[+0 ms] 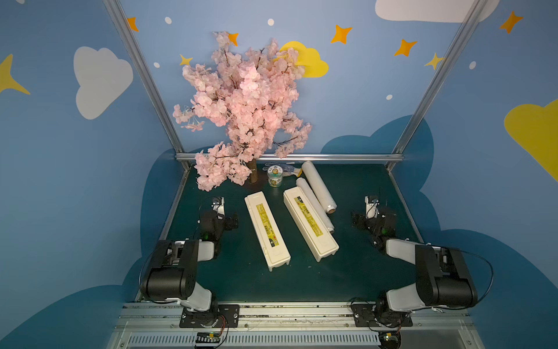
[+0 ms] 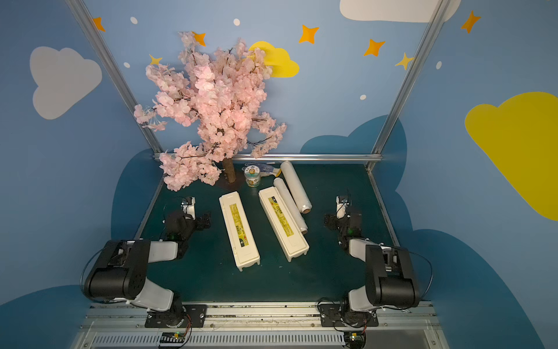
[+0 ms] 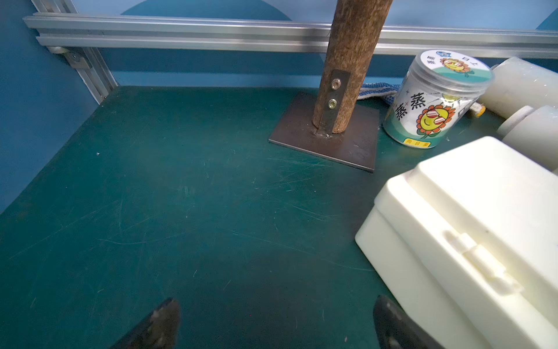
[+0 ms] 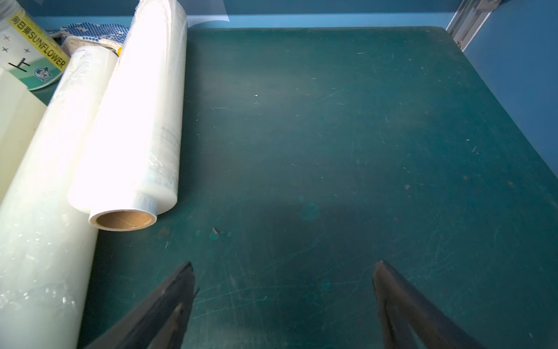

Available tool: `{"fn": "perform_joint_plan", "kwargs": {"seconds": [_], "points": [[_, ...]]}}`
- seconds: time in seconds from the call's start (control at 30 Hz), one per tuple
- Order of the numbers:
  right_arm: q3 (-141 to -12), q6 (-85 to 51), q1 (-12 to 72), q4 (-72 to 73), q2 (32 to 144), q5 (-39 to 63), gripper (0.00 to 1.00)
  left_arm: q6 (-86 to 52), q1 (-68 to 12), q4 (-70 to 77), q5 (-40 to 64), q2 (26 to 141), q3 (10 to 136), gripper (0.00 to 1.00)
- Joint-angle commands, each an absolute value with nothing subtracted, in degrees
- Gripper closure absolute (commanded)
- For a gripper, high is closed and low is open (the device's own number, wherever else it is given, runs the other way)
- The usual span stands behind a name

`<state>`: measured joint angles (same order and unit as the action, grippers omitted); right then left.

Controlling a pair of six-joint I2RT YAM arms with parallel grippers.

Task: Put plastic wrap rolls into dispensers
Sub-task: Adjust the plastic wrap cutting box at the center of the board.

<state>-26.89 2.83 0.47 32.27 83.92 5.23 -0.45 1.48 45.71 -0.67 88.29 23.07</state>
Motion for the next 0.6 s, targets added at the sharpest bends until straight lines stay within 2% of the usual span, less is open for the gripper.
{"fn": "perform_joint_plan", "kwargs": {"seconds": [0.0,0.43,0.57], "points": [[-28.0,2.81,0.43,31.99,84.38,5.55,0.09,-0.44,1.52,45.77,0.0,87.95,23.3,0.0],[-27.87,3.09,0.4,32.3,84.0,5.77,0.09,-0.76,1.66,45.34,-0.18,87.96,23.57,0.0],[-35.33,1.8,0.49,16.69,79.15,4.95,0.09,-0.67,1.75,42.54,1.05,86.42,25.07,0.0]]}}
